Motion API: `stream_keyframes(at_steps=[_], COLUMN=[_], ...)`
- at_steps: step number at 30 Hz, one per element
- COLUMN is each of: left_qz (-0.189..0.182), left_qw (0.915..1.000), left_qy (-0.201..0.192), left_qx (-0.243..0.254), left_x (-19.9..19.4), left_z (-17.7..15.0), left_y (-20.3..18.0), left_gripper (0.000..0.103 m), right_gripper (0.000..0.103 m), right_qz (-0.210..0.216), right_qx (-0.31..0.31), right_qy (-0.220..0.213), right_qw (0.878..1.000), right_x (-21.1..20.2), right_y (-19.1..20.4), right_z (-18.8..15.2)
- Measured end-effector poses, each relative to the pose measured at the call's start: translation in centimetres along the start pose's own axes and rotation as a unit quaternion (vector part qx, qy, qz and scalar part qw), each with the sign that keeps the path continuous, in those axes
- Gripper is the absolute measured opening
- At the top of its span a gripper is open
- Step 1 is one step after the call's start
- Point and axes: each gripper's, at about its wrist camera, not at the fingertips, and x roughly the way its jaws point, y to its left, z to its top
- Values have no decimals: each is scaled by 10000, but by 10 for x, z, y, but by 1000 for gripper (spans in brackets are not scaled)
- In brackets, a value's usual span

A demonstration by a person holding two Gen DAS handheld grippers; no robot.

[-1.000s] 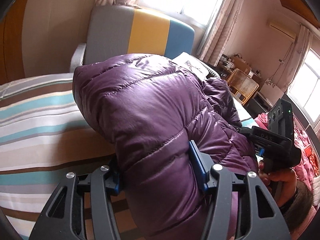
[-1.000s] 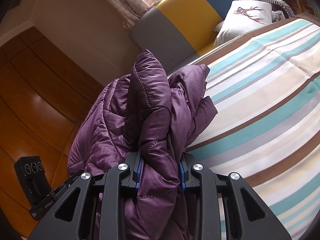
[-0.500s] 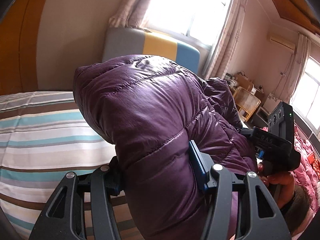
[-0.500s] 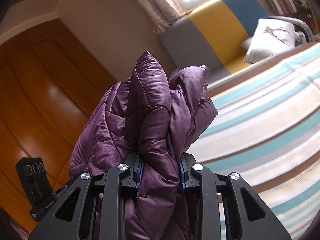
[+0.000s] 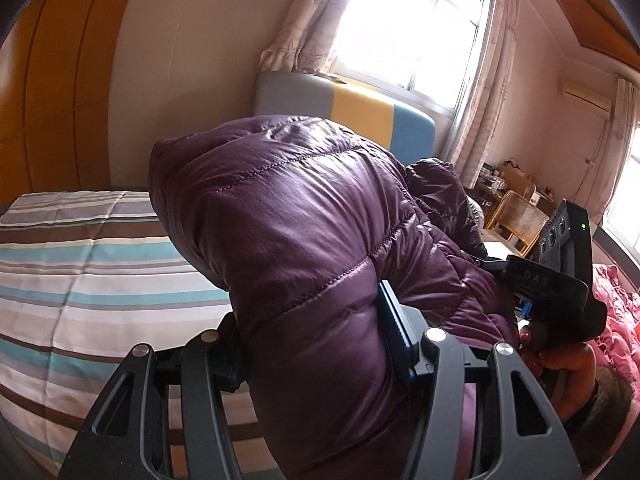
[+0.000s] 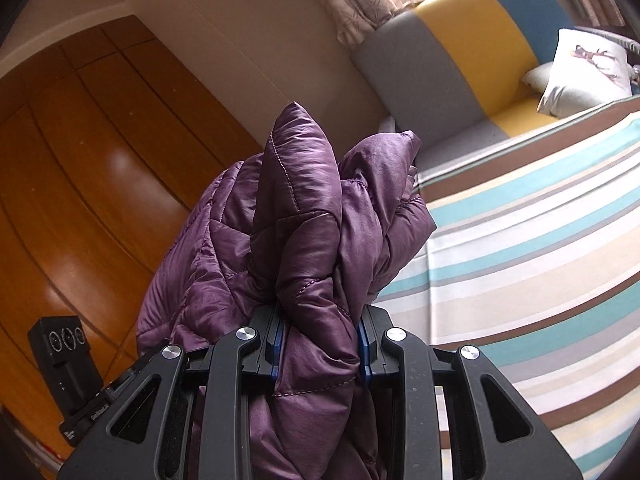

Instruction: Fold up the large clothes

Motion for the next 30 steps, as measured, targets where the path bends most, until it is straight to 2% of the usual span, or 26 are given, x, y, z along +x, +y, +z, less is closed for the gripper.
stream_keyframes(at_steps=[2,6,11,13,18,20,23,24,26,27,30], left_qz=[27,93,54,189,289,488,680,772,940,983,1257], left_qw=[10000,9997,9979,9965,9942,9928,9914,9905,9888,9883,9837], left_qy=[42,177,520,663,493,445,383,368,340,312,300], left_qx=[-20,-126,-373,-472,-908,-1003,-1054,-1078,-1105,-1126,-1250], left_x=[8,28,52,63,71,70,65,61,51,45,35], left_z=[1,-1,-26,-41,-60,-63,-63,-63,-62,-62,-54], left_y=[6,25,37,38,43,45,47,45,41,41,46], left_gripper=[55,55,56,62,79,89,91,95,98,99,99], right_gripper=[28,28,28,29,37,43,54,58,58,62,64], right_qz=[-12,-109,-375,-565,-716,-799,-941,-1000,-1078,-1135,-1375], right_qx=[46,126,335,402,308,291,239,214,204,192,-45], right_qy=[41,180,483,549,559,526,474,462,442,426,79], right_qw=[10000,9997,9976,9961,9954,9950,9941,9937,9930,9924,9905], right_x=[16,33,47,53,55,51,45,46,40,36,14], right_y=[-6,-6,-25,-37,-57,-57,-53,-51,-48,-45,-28], right_z=[5,-7,-21,-26,-32,-34,-38,-41,-38,-38,-28])
